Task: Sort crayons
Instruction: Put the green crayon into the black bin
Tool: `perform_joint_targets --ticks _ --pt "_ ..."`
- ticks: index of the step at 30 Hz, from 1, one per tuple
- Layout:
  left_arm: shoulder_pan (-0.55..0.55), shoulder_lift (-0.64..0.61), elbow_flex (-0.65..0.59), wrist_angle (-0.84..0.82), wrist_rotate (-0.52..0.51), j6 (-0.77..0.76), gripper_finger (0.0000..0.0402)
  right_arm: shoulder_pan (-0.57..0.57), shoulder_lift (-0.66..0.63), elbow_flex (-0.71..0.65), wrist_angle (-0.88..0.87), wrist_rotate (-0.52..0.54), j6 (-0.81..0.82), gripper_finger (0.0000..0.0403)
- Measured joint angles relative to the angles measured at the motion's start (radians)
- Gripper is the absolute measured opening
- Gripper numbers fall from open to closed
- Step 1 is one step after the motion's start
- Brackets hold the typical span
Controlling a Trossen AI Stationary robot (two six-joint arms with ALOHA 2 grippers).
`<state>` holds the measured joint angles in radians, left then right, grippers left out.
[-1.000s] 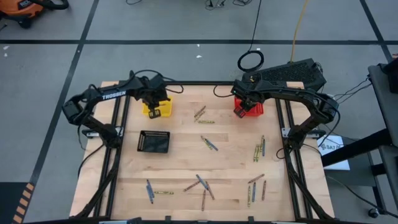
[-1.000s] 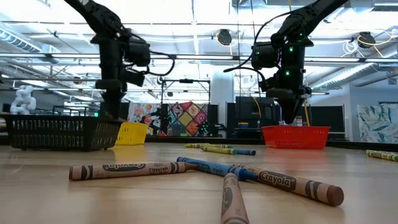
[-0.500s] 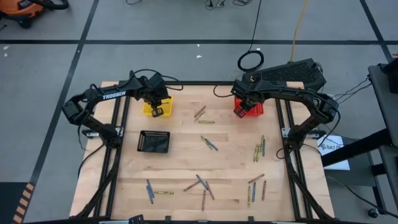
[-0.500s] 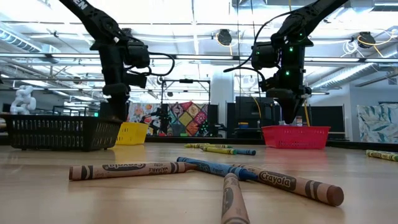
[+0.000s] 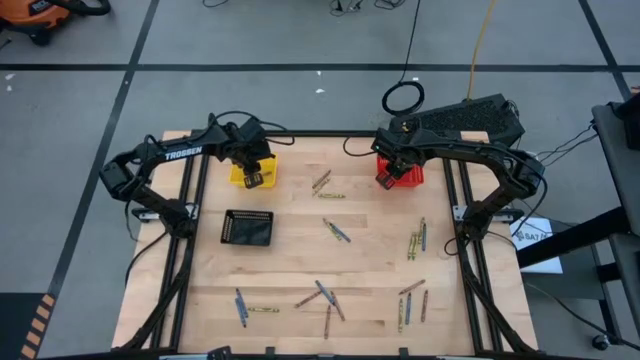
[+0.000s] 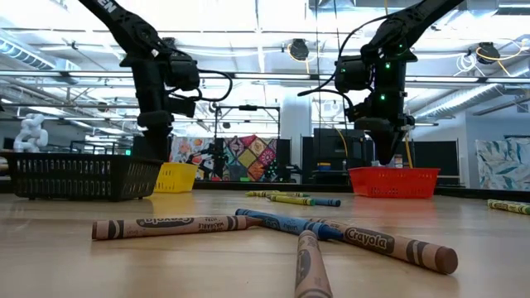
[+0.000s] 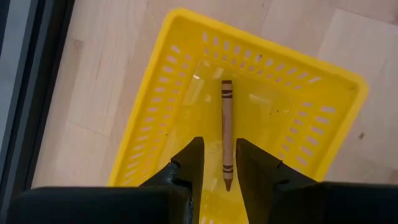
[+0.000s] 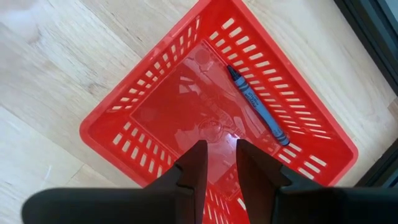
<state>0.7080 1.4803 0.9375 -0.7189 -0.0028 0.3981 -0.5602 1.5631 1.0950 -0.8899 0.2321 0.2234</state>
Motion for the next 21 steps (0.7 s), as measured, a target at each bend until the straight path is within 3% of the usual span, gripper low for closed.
perform_joint_targets --ticks 9,13,21 --pt "-0.089 -0.074 0.000 -0.005 0.000 -0.025 0.0088 0.044 0.000 0.040 0.011 -0.003 0.000 0.0073" --pt "-0.141 -0.151 0.000 -0.037 0.000 -0.053 0.0088 0.091 0.000 0.089 0.011 -0.072 0.004 0.0073" --pt "-0.267 -0.267 0.000 -0.134 0.000 -0.131 0.0088 0.211 0.000 0.114 -0.017 -0.113 0.105 0.0073"
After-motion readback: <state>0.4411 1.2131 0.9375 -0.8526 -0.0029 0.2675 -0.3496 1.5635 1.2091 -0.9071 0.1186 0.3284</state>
